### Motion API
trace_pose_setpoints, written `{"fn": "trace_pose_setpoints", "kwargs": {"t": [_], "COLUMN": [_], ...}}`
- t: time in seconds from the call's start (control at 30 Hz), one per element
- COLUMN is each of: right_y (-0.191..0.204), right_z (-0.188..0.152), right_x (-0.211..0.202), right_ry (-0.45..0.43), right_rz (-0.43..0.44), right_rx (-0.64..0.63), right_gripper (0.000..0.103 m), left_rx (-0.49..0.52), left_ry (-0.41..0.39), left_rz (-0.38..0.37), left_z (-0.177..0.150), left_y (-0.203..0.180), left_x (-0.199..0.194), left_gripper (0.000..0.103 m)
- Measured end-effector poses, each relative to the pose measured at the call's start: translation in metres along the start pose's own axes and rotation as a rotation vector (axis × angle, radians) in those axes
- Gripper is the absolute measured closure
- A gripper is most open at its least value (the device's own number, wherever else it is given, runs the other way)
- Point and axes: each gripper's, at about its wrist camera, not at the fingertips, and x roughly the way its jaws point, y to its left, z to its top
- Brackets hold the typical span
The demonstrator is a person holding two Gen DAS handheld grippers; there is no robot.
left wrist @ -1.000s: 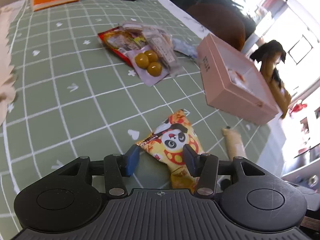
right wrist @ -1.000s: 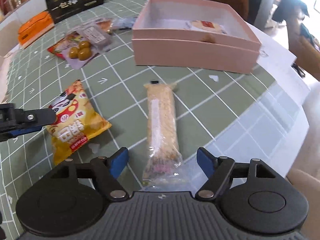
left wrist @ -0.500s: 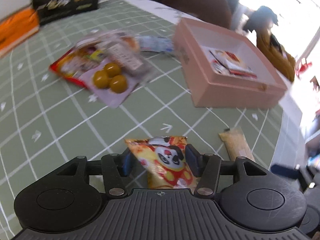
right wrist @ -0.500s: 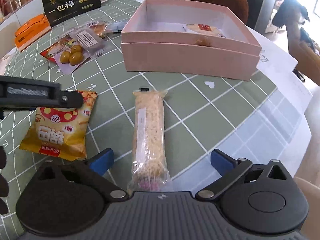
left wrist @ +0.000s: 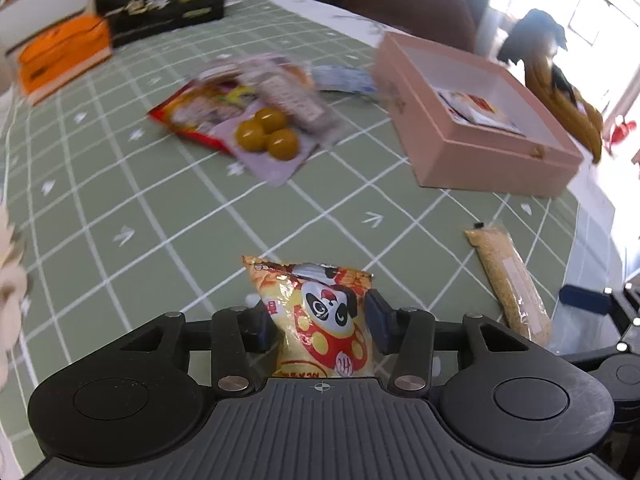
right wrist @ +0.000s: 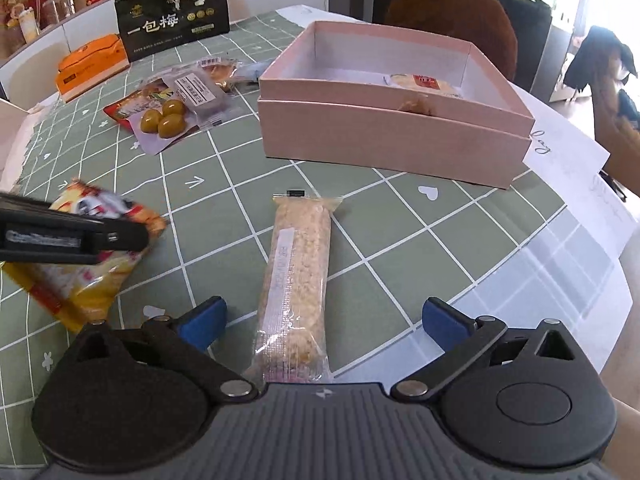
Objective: Organize snacks
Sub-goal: 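Lift the panda chip bag with the left tool while the right tool closes on the rice bar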
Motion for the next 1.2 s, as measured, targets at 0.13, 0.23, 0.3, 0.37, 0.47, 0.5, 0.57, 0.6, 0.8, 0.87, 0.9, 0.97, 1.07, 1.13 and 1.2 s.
{"fn": "trace_pose_setpoints", "kwargs": {"t": [0.13,0.23,0.3,0.37,0.47,0.5,0.57,0.6,0.8,0.87,0.9,0.97,1.07,1.13,1.2], "right_y": [-0.003,-0.009,-0.013,-0.014,-0.011,-0.009,-0.003,0.0,0.004,0.003,0.002,0.001,0.0,0.0,0.001], "right_z": [0.0,0.009,0.016,0.023,0.033,0.035,0.04,0.042,0.036,0.03,0.028,0.026,0.022,0.018,0.015], "right_x": [-0.003,0.0,0.006,0.011,0.02,0.022,0.027,0.029,0.017,0.009,0.005,0.0,-0.004,-0.006,-0.009], "right_ry": [0.021,0.039,0.029,0.028,0.018,0.012,0.007,0.005,0.023,0.008,0.009,0.025,0.023,0.02,0.014], "right_rz": [0.042,0.076,0.061,0.056,0.056,0.057,0.057,0.054,0.072,0.051,0.062,0.067,0.055,0.043,0.038], "right_rx": [-0.059,-0.09,-0.071,-0.064,-0.062,-0.066,-0.066,-0.066,-0.057,-0.074,-0.079,-0.082,-0.075,-0.068,-0.063], "right_gripper": [0.0,0.004,0.005,0.005,0.005,0.005,0.005,0.006,0.02,0.04,0.056,0.073,0.072,0.072,0.072], "left_rx": [-0.018,-0.028,-0.047,-0.061,-0.068,-0.069,-0.069,-0.063,-0.022,-0.023,-0.026,-0.032,-0.014,0.0,0.018], "left_ry": [0.008,0.01,0.002,-0.006,-0.011,-0.012,-0.011,-0.008,0.023,0.034,0.042,0.056,0.058,0.064,0.066], "left_rz": [0.01,0.014,0.0,-0.015,-0.024,-0.026,-0.027,-0.027,-0.035,-0.045,-0.054,-0.075,-0.096,-0.108,-0.124], "left_z": [-0.002,-0.002,-0.006,-0.01,-0.014,-0.015,-0.016,-0.016,-0.015,-0.016,-0.017,-0.019,-0.028,-0.036,-0.045], "left_y": [0.002,0.001,0.003,0.005,0.006,0.006,0.006,0.005,0.002,0.002,0.003,0.004,0.004,0.005,0.005], "left_x": [-0.004,-0.004,-0.006,-0.008,-0.01,-0.011,-0.012,-0.012,-0.012,-0.014,-0.015,-0.018,-0.026,-0.031,-0.035], "left_gripper": [0.053,0.053,0.053,0.053,0.053,0.053,0.053,0.053,0.053,0.053,0.053,0.053,0.053,0.053,0.053]}}
